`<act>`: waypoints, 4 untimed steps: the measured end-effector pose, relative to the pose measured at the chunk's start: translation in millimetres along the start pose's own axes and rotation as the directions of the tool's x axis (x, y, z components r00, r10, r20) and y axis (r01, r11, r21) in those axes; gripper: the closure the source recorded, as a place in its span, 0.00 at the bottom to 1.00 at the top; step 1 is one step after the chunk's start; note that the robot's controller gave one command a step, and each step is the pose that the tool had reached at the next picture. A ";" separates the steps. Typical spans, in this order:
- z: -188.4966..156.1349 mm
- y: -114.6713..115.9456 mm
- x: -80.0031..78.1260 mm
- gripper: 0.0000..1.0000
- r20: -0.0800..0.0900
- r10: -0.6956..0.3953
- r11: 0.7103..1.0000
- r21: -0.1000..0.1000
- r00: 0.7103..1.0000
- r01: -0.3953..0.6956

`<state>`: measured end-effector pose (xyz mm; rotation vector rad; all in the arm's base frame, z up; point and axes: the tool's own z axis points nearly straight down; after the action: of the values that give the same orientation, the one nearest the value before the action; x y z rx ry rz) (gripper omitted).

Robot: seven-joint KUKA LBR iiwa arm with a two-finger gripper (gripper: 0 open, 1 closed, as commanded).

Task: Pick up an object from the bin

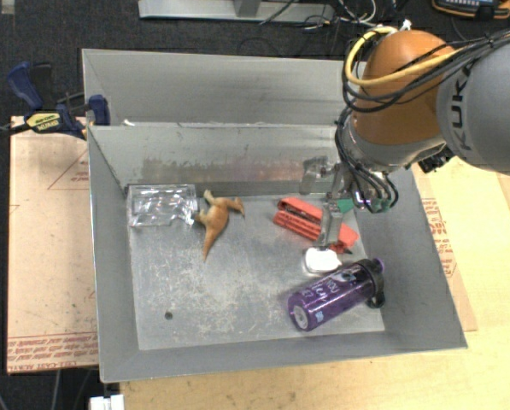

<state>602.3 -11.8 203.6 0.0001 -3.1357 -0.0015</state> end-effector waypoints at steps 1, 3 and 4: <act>-5.0 0.0 -1.4 0.00 0.008 0.000 1.000 0.000 1.000 0.000; 70.9 -9.4 -22.2 0.00 0.010 -0.035 0.999 0.000 0.999 0.035; 97.6 -25.8 -22.2 0.00 0.014 -0.070 0.998 0.000 0.997 0.070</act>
Offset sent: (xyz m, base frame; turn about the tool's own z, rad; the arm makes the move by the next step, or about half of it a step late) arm 0.0194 -0.0247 -0.1309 -0.1705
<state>623.9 -37.5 105.9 0.1100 -3.1479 -0.0031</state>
